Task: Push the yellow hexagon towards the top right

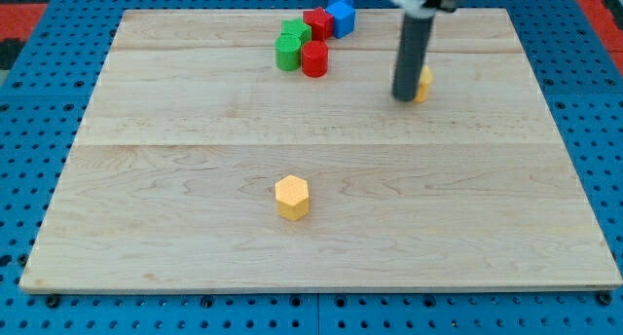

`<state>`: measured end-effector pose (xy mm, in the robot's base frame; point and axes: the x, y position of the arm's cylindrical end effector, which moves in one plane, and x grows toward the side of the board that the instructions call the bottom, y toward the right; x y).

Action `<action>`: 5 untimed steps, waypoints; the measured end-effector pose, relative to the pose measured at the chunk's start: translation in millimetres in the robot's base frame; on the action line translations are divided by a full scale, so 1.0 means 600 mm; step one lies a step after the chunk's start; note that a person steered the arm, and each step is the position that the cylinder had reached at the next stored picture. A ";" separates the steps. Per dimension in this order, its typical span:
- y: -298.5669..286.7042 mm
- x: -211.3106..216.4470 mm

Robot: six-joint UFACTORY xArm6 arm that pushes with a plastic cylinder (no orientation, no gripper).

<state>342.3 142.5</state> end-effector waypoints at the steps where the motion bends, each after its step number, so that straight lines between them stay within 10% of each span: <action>1: 0.091 -0.089; 2: 0.075 -0.137; 5: 0.095 0.340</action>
<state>546.0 199.3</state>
